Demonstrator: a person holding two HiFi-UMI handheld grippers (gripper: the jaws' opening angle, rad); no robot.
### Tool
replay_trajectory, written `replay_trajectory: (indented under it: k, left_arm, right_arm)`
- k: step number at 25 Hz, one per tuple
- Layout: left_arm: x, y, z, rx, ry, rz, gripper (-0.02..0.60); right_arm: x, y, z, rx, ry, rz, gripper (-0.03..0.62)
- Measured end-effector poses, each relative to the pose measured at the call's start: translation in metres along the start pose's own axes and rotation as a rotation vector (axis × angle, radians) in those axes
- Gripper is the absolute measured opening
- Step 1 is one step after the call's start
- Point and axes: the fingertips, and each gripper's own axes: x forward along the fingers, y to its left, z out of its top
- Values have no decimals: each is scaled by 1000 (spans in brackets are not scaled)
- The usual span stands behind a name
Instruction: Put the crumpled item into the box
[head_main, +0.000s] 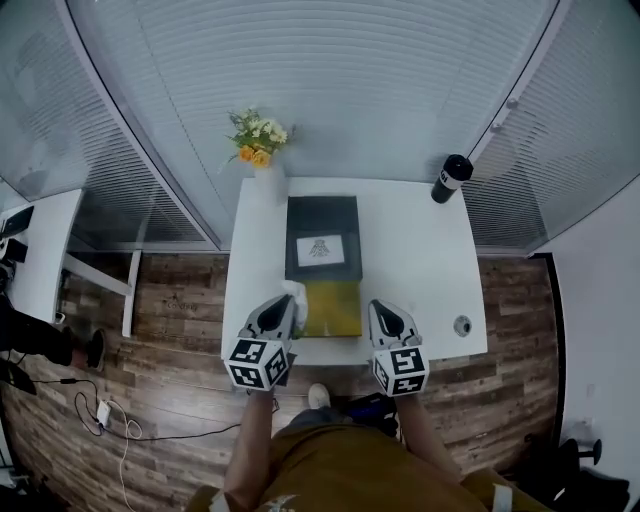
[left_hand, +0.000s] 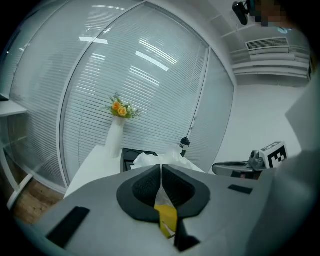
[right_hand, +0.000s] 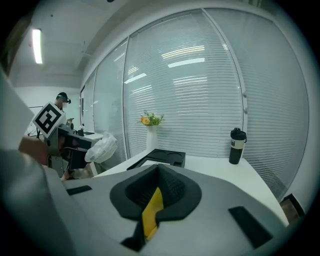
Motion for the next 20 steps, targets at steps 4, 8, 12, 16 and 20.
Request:
replay_trajectory:
  k: [4, 8, 12, 16, 20]
  left_arm:
    - [8, 1, 9, 14, -7, -19, 35]
    - [11, -7, 18, 24, -20, -45, 35]
    - [17, -13, 25, 37, -29, -59, 35]
    - [21, -19, 26, 46, -33, -61, 35]
    - [25, -20, 22, 65, -20, -60, 35]
  right_arm:
    - [2, -6, 7, 11, -14, -29, 12]
    - [-7, -12, 20, 7, -37, -55, 12]
    - [-11, -18, 25, 9, -55, -70, 12]
    - [-12, -21, 19, 16, -56, -67, 12]
    - [-10, -24, 9, 26, -45, -60, 12]
